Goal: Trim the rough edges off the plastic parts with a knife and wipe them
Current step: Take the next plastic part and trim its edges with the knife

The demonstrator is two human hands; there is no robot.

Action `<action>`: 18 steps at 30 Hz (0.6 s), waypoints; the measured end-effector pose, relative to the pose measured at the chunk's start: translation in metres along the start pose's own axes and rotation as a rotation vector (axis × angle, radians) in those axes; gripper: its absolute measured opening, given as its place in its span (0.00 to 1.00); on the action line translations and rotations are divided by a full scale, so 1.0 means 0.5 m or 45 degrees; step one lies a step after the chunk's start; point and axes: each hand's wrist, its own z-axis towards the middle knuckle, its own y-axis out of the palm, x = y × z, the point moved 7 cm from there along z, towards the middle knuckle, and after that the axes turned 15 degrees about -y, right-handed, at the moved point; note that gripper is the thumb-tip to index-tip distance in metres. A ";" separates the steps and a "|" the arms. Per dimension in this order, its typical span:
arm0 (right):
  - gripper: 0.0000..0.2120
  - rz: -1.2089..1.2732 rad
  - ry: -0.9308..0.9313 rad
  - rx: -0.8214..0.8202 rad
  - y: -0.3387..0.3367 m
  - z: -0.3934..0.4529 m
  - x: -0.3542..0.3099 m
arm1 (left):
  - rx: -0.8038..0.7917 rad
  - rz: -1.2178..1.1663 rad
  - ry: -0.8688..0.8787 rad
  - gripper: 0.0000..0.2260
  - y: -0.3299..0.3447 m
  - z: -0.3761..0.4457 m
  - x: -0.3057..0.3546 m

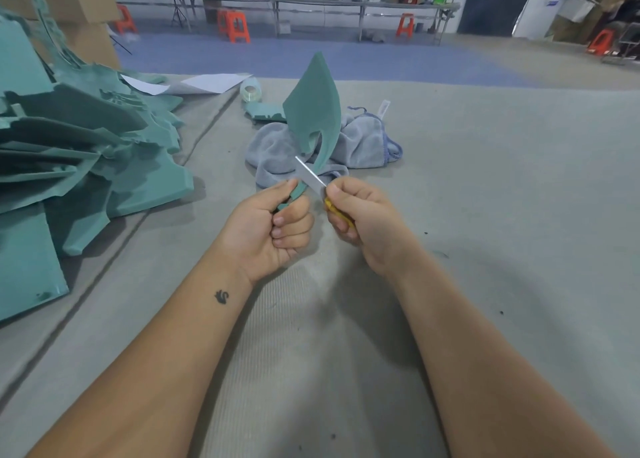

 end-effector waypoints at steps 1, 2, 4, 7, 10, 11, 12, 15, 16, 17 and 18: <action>0.16 -0.003 0.003 0.093 -0.010 0.003 0.001 | -0.023 0.020 -0.019 0.14 0.001 -0.001 -0.002; 0.16 0.007 0.005 0.211 -0.027 0.005 0.000 | -0.048 0.036 -0.037 0.12 0.003 -0.001 -0.005; 0.16 0.041 0.001 0.413 -0.063 0.004 -0.002 | -0.072 0.037 -0.059 0.08 0.003 -0.003 -0.007; 0.16 0.166 -0.037 0.316 -0.064 0.005 -0.007 | -0.051 0.014 -0.053 0.06 -0.004 -0.001 -0.006; 0.16 0.128 0.014 -0.018 -0.008 -0.003 -0.002 | -0.067 0.013 -0.078 0.08 -0.007 0.002 -0.007; 0.16 0.067 0.030 -0.042 0.001 -0.003 0.003 | -0.070 0.021 -0.090 0.10 -0.008 0.002 -0.008; 0.16 0.021 0.041 -0.008 0.001 -0.001 0.007 | -0.067 0.034 -0.099 0.10 -0.010 0.002 -0.009; 0.16 0.042 0.069 0.287 -0.031 0.008 0.011 | -0.069 0.049 -0.105 0.05 -0.013 -0.002 -0.008; 0.16 0.084 0.070 0.371 -0.043 0.009 0.011 | -0.069 0.044 -0.101 0.04 -0.013 -0.004 -0.006; 0.15 0.119 0.061 0.415 -0.051 0.010 0.010 | -0.064 0.034 -0.091 0.04 -0.014 -0.006 -0.004; 0.15 0.135 0.042 0.396 -0.054 0.010 0.007 | -0.055 0.020 -0.079 0.05 -0.017 -0.007 -0.001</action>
